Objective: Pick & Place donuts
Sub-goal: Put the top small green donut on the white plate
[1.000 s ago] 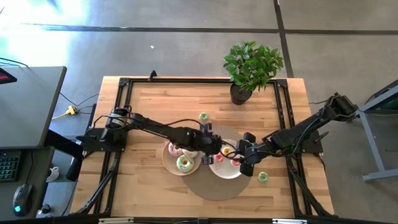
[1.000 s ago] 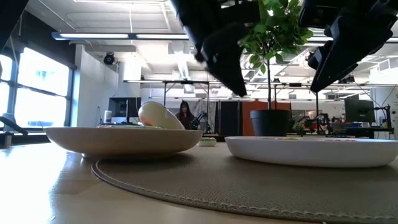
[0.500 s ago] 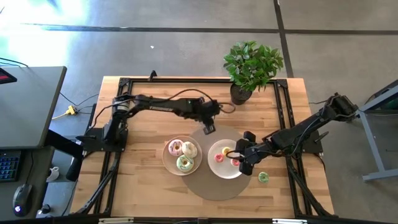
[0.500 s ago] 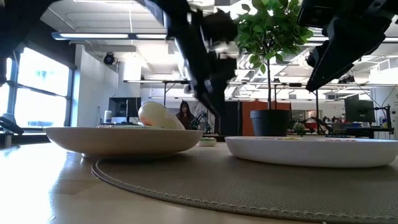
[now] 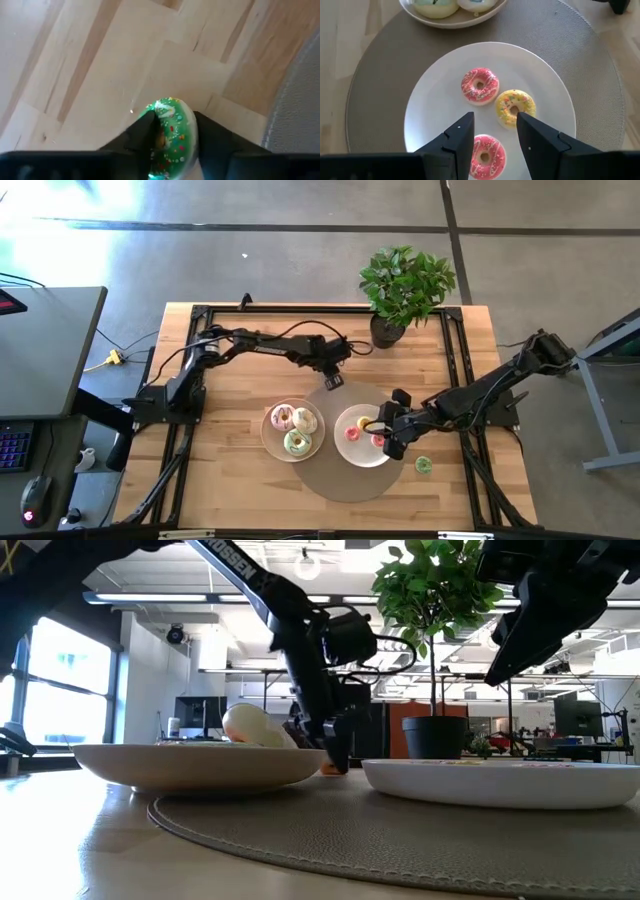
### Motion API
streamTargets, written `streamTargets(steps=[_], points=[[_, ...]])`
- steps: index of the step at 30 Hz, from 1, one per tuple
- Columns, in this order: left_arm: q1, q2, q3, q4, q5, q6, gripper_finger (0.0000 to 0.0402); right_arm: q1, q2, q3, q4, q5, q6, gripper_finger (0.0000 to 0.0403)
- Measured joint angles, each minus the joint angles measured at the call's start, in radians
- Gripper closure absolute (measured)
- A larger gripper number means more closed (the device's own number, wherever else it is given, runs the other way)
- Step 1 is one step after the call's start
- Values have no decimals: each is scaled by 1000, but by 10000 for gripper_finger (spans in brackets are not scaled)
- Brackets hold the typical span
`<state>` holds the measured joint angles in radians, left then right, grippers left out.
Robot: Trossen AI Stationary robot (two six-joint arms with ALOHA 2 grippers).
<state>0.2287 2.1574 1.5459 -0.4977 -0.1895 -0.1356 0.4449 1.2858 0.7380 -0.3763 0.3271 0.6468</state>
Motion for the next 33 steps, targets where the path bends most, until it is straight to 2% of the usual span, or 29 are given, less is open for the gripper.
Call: streamTargets(steps=[4, 6, 10, 13, 15, 18, 21, 24, 26, 29, 33], points=[[-14, 2, 5, -2, -25, 4, 365, 0, 0, 0, 0, -2, 2, 258], [-27, 3, 16, -13, -27, 1, 388, 0, 0, 0, 0, -3, 1, 258], [-98, -37, 35, -17, 51, 1, 379, 0, 0, 0, 0, 4, 1, 258], [-180, -71, 40, 10, 114, 3, 391, 0, 0, 0, 0, 13, 1, 258], [-239, -76, 41, 72, 122, 17, 396, 0, 0, 0, -1, 30, 0, 258], [-325, -77, 41, 122, 84, 42, 388, 0, 0, 0, -8, 28, -1, 258], [-396, -77, 41, 150, -16, 60, 385, 1, 0, 0, -23, -50, 4, 258], [-420, -63, 41, 162, -145, 56, 384, 15, 0, 0, -37, -119, 59, 258], [-418, -56, 40, 151, -196, 55, 383, 32, 0, 0, -49, -159, 92, 258], [-404, -58, 41, 168, -194, 52, 383, 67, 0, 0, -89, -238, 150, 258], [-387, -43, 42, 188, -102, 20, 383, 122, 0, 0, -141, -325, 272, 258]])
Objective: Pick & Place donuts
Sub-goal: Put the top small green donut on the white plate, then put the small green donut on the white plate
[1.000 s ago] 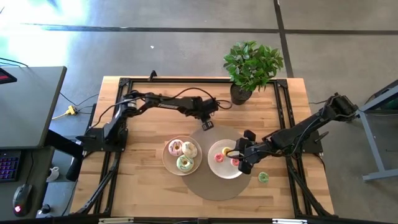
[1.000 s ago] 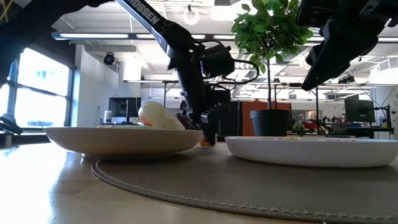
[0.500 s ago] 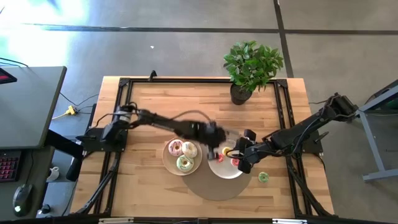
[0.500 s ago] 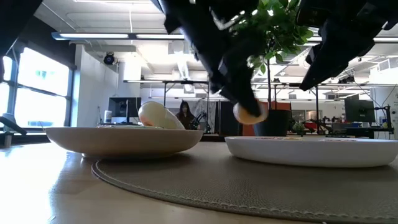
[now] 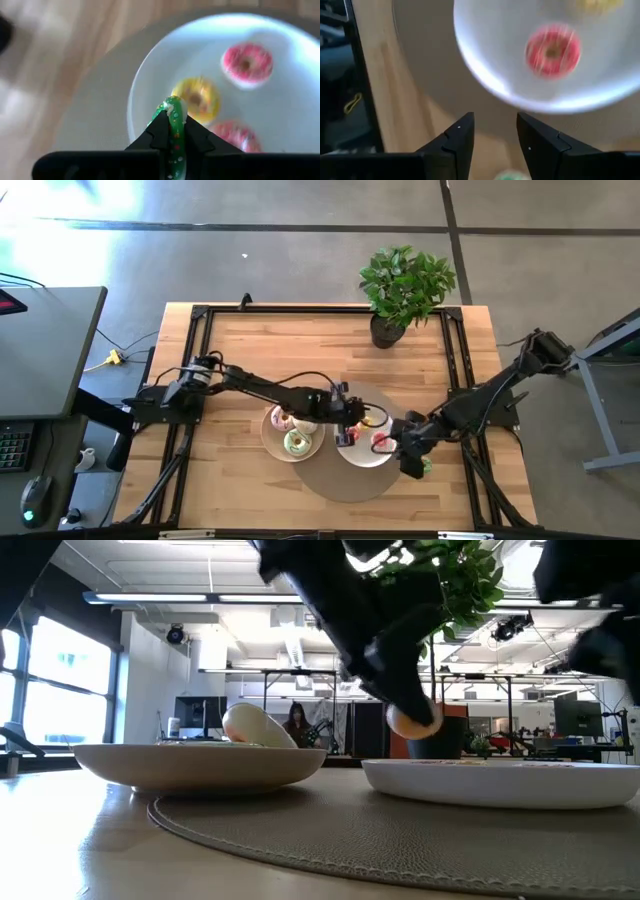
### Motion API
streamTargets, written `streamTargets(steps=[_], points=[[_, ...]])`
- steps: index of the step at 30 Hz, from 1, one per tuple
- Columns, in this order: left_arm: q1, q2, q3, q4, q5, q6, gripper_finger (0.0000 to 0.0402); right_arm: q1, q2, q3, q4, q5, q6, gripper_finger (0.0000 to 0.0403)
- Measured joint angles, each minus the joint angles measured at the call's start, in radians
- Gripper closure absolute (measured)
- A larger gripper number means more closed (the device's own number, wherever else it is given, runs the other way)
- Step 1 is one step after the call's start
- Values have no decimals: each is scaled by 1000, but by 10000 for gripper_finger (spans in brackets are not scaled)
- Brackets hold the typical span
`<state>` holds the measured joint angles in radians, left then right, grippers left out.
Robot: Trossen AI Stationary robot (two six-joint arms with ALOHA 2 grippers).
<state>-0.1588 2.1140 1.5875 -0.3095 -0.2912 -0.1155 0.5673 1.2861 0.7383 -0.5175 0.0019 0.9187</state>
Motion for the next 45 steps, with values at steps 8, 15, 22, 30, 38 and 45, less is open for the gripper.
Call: streamTargets(steps=[8, 15, 22, 30, 38, 45], points=[[0, 16, 2, 10, 49, 2, 368, 158, 1, 0, -81, -87, 241, 258], [2, 19, 0, 23, 46, 7, 274, 251, 2, 0, -96, -7, 334, 258], [1, 19, 0, 22, 161, -20, 225, 282, 7, 0, -110, 55, 338, 258], [1, -24, -1, 11, 124, -10, 233, 292, 107, 0, -103, 13, 389, 258], [2, -168, -2, -203, 65, -1, 248, 290, 189, 0, -121, -35, 426, 258], [3, -329, 1, -480, 14, -30, 259, 290, 208, 0, -148, 28, 567, 269]])
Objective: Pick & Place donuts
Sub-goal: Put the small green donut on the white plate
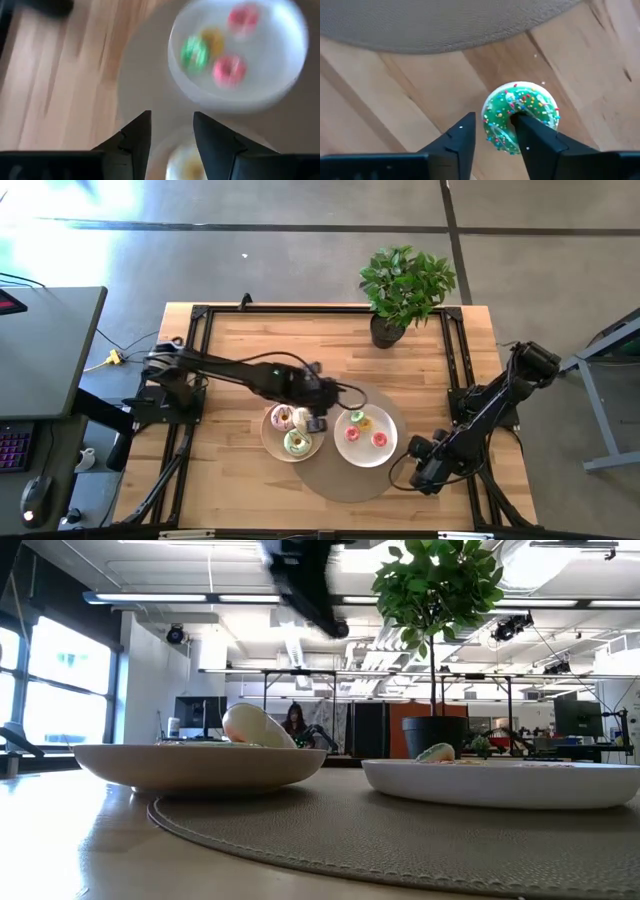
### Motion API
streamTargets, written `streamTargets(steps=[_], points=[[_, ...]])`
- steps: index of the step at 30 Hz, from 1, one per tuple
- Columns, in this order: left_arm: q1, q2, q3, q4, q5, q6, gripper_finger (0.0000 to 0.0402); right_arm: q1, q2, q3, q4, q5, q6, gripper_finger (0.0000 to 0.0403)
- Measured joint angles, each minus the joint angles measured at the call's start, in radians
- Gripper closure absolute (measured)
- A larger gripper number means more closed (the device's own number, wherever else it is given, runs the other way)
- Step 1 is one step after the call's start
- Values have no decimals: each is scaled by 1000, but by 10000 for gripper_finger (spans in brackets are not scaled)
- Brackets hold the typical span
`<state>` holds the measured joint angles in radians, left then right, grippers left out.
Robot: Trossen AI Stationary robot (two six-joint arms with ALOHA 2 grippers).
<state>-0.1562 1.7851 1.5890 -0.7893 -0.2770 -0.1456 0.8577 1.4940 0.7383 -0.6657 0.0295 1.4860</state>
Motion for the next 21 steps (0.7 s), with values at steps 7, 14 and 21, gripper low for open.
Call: streamTargets(steps=[7, 14, 21], points=[[-21, -140, -2, -330, -153, -175, 259, 0, -2, 0, 14, -14, 85, 386], [-89, -208, -129, -347, -385, -345, 259, -43, -62, 0, 293, 241, -79, 395], [-92, -212, -266, -186, -294, -382, 259, -214, -59, 1, 381, 505, -424, 398]])
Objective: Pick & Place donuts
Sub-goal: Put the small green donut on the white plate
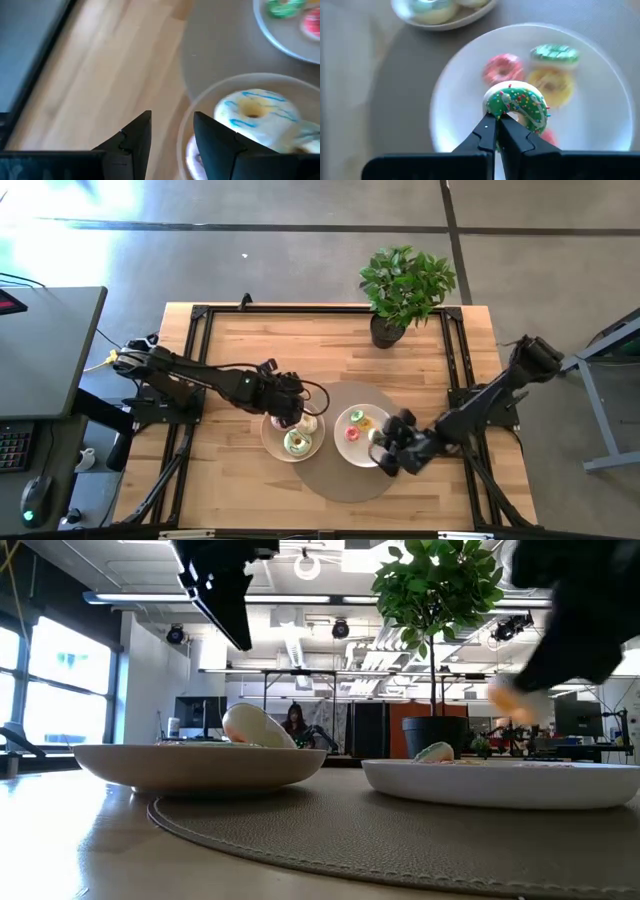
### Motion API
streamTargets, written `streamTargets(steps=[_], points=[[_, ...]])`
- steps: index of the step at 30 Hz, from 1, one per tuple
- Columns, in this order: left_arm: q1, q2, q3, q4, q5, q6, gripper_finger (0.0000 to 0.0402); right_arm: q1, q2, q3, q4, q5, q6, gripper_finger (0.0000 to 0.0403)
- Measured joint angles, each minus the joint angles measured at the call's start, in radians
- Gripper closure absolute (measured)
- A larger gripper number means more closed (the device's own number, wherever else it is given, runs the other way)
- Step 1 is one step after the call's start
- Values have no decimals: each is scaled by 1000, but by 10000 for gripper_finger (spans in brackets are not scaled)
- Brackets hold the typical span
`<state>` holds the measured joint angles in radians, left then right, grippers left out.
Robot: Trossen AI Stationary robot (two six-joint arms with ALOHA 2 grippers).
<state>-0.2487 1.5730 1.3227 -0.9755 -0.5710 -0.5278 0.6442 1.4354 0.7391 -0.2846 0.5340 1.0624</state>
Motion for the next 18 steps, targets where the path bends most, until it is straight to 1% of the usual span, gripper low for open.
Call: streamTargets(steps=[1, 5, 7, 9, 13, 15, 18], points=[[0, 0, -9, 13, 15, 0, 259, -37, 17, 0, 21, -29, -38, 398], [-1, -1, -33, 15, 20, -2, 259, -149, 95, -2, 156, -226, -172, 398], [-1, -1, -38, 15, 18, -4, 259, -172, 126, -1, 233, -306, -231, 399], [-1, -1, -41, 16, 12, -4, 259, -182, 142, -1, 271, -360, -269, 397], [-1, -1, -42, 7, 12, 0, 259, -189, 154, -1, 249, -394, -334, 379], [-1, -1, -42, 3, 13, 4, 259, -189, 154, -1, 226, -402, -369, 364], [-1, -1, -42, -1, 12, 4, 259, -188, 154, -1, 203, -422, -376, 336]])
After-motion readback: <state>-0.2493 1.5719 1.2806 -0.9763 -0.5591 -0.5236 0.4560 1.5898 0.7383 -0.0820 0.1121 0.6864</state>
